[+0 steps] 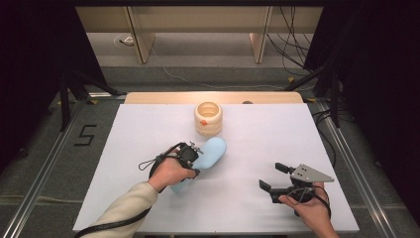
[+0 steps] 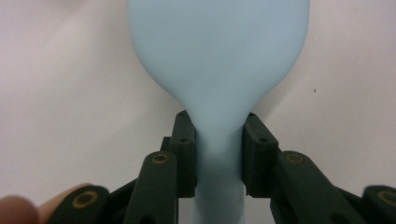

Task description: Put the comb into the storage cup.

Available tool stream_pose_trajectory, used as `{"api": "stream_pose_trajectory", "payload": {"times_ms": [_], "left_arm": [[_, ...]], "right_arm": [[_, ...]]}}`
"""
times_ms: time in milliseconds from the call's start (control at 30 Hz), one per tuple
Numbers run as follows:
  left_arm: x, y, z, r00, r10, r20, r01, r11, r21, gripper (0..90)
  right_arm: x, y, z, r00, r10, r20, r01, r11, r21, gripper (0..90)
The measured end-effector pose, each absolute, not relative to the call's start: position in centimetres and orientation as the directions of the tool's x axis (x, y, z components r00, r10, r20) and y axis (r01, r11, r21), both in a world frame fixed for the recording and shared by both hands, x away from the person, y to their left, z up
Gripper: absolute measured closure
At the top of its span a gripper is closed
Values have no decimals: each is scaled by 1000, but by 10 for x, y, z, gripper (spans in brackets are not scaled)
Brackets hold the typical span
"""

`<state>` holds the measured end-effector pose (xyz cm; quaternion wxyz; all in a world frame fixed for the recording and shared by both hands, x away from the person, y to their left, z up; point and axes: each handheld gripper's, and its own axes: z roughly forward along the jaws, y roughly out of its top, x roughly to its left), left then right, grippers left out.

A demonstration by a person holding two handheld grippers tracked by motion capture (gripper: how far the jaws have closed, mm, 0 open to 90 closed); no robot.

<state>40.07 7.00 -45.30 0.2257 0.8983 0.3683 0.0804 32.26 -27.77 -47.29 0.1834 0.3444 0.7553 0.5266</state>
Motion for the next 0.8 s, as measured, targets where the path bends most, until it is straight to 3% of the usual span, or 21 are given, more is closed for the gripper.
{"api": "stream_pose_trajectory", "payload": {"times_ms": [800], "left_arm": [[390, 70, -443, 727, 687, -7, 570, -597, 564, 696]], "right_arm": [[323, -276, -473, -698, 712, 84, 321, 206, 924, 117]]}}
